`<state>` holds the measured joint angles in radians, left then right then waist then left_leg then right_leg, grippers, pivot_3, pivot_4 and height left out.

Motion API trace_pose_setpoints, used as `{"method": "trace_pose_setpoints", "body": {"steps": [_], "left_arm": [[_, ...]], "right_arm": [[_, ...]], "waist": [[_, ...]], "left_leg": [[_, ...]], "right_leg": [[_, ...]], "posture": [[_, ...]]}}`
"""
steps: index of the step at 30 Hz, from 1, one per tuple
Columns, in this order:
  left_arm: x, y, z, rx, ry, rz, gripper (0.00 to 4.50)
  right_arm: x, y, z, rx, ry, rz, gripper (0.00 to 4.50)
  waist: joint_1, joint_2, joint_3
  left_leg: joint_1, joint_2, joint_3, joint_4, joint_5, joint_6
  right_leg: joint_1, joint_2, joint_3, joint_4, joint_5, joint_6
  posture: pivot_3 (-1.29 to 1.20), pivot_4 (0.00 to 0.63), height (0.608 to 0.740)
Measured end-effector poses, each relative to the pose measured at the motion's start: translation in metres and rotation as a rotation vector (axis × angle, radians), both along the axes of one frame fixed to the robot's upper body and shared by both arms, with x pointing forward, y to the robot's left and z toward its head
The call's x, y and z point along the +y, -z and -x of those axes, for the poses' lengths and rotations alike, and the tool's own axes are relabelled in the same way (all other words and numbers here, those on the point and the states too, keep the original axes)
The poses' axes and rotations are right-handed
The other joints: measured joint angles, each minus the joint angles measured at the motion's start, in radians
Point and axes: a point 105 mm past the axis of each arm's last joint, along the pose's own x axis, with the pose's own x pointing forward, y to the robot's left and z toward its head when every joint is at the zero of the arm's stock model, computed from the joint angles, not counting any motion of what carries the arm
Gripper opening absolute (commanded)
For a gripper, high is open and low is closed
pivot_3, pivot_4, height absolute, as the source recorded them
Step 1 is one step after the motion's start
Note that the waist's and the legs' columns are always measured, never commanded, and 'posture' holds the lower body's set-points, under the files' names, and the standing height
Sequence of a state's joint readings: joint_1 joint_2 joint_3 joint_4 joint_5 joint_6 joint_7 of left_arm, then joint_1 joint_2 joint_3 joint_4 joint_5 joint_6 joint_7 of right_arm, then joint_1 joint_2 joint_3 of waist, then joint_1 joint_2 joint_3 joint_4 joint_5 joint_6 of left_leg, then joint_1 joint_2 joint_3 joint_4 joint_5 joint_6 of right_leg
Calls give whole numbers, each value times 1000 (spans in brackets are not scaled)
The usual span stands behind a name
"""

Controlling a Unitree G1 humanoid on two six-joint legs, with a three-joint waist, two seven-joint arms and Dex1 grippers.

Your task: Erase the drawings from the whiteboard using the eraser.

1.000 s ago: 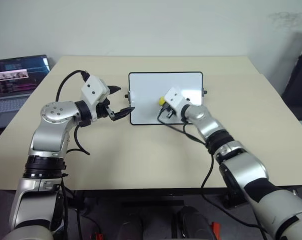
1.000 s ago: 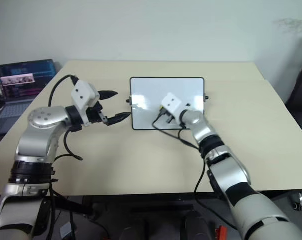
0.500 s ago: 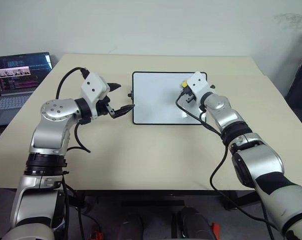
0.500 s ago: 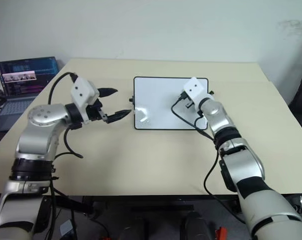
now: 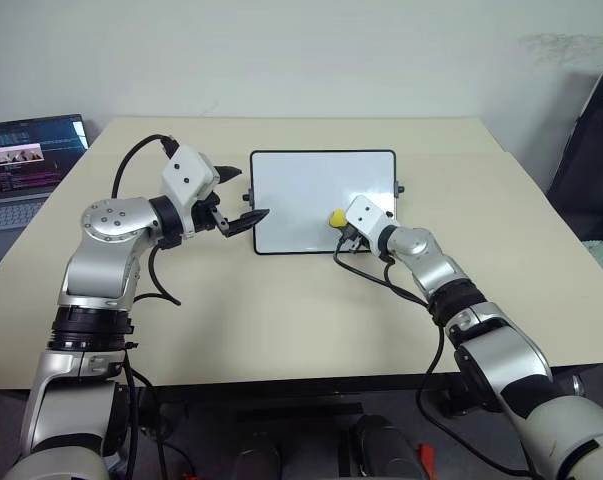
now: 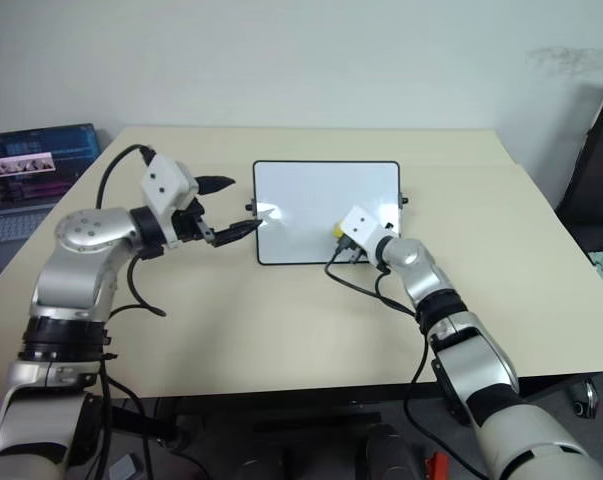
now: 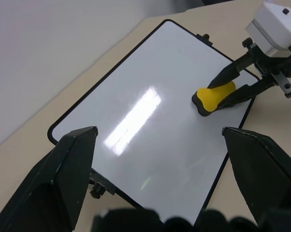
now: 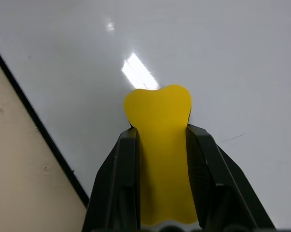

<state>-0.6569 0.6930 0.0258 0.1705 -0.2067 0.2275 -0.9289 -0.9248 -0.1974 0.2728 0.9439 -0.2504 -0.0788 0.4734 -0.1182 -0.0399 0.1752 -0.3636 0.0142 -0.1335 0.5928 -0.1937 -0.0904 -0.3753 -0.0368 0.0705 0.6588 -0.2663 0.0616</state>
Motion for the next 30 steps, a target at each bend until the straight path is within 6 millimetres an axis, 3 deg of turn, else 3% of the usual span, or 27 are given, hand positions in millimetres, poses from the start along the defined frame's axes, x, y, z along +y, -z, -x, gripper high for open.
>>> {"method": "trace_pose_setpoints", "body": {"steps": [8, 14, 16, 19, 22, 25, 30], "left_arm": [[0, 0, 0, 0, 0, -1, 4500], [0, 0, 0, 1, 1, -1, 4500], [0, -1, 0, -3, 2, -2, 4500], [0, -2, 0, -2, 3, 0, 4500], [0, -5, 0, -8, 4, 3, 4500], [1, -4, 0, -6, 2, 2, 4500], [1, -4, 0, -3, 4, 0, 4500]], "right_arm": [[-3, 5, 1, -2, 18, 8, 968], [-6, -7, 2, -12, -13, 12, 968], [-9, -18, 6, -9, -37, 13, 967], [-15, -32, 15, 15, -62, 13, 967], [-24, -54, 23, 10, -64, 14, 967], [-48, -82, 29, -23, -25, 19, 967], [-74, -118, 42, -65, -7, 47, 967]], "waist": [[4, 1, -2], [9, 3, 1], [11, 8, 4], [17, 11, 6], [28, 16, 10], [37, 18, 13], [37, 19, 14]], "left_leg": [[-4, -2, -1, 0, -1, -2], [-5, -2, 0, 0, -1, -1], [-15, -3, 1, 0, 1, 2], [-29, -2, -2, -1, 5, 3], [-45, -2, -1, -2, 3, 0], [-58, -3, 0, -2, 1, -5], [-61, -2, 2, -2, -4, -5]], "right_leg": [[1, -4, 0, -16, 0, 0], [-1, -5, 0, -15, 0, 0], [-5, -4, 0, -12, 1, 1], [-18, -1, 0, -8, 14, 15], [-37, 0, 0, -2, 13, 12], [-49, -2, -3, -1, 9, 9], [-49, -3, -5, -6, 3, 8]], "posture": [[0, 150, 740], [0, 150, 740], [0, 150, 740], [0, 150, 740], [0, 150, 740], [0, 150, 740], [0, 150, 740]]}}
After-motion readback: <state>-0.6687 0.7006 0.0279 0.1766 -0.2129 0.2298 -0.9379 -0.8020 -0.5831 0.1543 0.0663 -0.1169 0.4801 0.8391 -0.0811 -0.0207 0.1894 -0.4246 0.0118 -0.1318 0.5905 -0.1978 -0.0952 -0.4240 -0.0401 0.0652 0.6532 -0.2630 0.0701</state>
